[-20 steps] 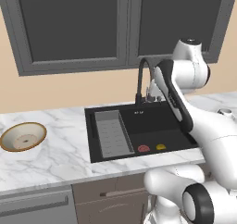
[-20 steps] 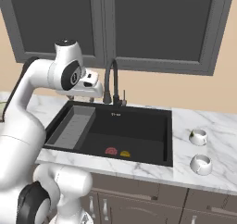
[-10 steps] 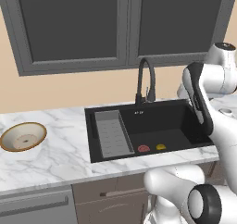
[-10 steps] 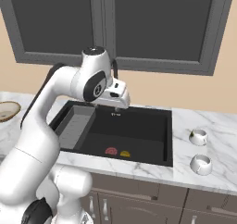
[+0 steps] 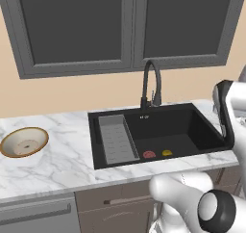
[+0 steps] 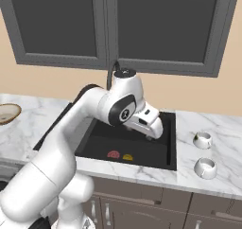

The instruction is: Clear the mugs and bowl far away from the sink.

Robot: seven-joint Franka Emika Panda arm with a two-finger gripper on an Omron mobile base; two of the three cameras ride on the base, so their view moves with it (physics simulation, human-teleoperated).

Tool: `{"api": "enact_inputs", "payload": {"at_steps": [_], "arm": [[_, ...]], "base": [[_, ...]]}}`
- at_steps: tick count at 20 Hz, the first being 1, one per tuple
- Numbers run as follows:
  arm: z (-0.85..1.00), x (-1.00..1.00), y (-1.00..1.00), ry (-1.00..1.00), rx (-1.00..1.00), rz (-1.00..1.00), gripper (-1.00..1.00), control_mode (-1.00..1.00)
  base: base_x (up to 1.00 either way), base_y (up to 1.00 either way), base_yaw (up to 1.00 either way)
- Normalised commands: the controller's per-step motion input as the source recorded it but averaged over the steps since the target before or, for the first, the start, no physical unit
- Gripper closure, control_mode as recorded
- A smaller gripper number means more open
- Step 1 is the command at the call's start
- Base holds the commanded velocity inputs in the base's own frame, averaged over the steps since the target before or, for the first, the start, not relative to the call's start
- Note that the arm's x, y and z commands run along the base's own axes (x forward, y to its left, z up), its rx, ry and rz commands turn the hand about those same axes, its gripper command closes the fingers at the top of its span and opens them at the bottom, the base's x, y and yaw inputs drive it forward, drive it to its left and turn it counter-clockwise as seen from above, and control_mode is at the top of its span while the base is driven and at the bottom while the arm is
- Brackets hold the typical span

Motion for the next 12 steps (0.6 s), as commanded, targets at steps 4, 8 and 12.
{"api": "enact_inputs", "payload": {"at_steps": [4,8,12], "arm": [[-0.38,-0.04,-1.00,0.17,0.00,-0.52,-1.00,-1.00],[-0.31,-0.04,-0.96,0.10,0.00,-0.47,-1.00,-1.00],[-0.24,-0.02,-0.98,0.02,0.01,-0.34,-1.00,-1.00]], "base": [[0.00,0.00,0.00],[0.00,0.00,0.00],[0.00,0.00,0.00]]}}
